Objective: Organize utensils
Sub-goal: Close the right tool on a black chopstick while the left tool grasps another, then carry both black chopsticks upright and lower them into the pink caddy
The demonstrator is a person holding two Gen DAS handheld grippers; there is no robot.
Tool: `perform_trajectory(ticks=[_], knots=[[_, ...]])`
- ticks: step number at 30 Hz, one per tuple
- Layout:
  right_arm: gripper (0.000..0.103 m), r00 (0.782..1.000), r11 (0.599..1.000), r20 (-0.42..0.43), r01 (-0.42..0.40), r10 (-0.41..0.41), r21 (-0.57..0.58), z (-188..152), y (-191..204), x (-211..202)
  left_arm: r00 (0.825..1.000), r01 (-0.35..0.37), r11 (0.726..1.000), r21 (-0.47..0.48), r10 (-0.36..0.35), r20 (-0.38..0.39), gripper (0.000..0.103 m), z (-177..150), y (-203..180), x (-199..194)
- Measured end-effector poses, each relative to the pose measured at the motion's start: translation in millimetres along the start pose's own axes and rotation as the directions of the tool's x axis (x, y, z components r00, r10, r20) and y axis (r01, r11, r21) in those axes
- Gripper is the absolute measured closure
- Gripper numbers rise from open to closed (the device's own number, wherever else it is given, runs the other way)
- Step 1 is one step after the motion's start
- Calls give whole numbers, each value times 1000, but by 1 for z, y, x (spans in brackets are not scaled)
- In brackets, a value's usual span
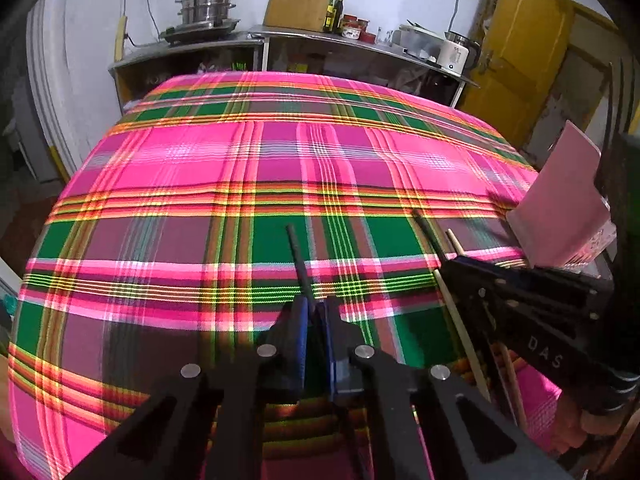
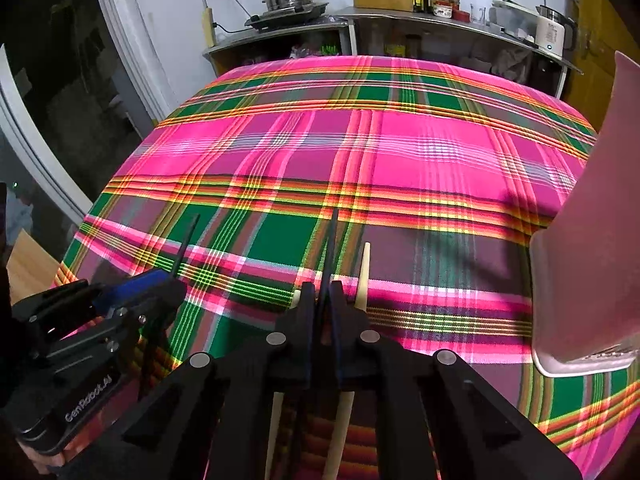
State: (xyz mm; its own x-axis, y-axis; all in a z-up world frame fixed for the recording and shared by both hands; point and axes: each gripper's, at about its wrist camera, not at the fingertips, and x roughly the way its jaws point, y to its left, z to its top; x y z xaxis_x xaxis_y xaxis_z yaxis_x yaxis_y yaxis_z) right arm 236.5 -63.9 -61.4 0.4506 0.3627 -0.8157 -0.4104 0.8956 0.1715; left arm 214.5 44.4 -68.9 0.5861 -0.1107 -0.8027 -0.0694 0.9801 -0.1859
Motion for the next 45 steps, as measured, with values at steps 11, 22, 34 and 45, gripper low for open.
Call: perform_trajectory(ticks=[11,22,34,45], knots=[[98,995,998,88,-53,50,31,-2,-2,-52,997,62,998,14,-63,48,98,8,-7,-33],[98,974,996,215,-78,68,42,-3,-1,-123,983,109,991,79,-119,138,98,18,-35,-96],[98,954,995,294,-78,56,63,-11,-7,-173,964,163,979,122,-184,193,98,25,-54,-142],[98,932,995,360,-66,33,80,-14,-19,-208,946,197,966,166,-232,228,98,38,-71,-169]])
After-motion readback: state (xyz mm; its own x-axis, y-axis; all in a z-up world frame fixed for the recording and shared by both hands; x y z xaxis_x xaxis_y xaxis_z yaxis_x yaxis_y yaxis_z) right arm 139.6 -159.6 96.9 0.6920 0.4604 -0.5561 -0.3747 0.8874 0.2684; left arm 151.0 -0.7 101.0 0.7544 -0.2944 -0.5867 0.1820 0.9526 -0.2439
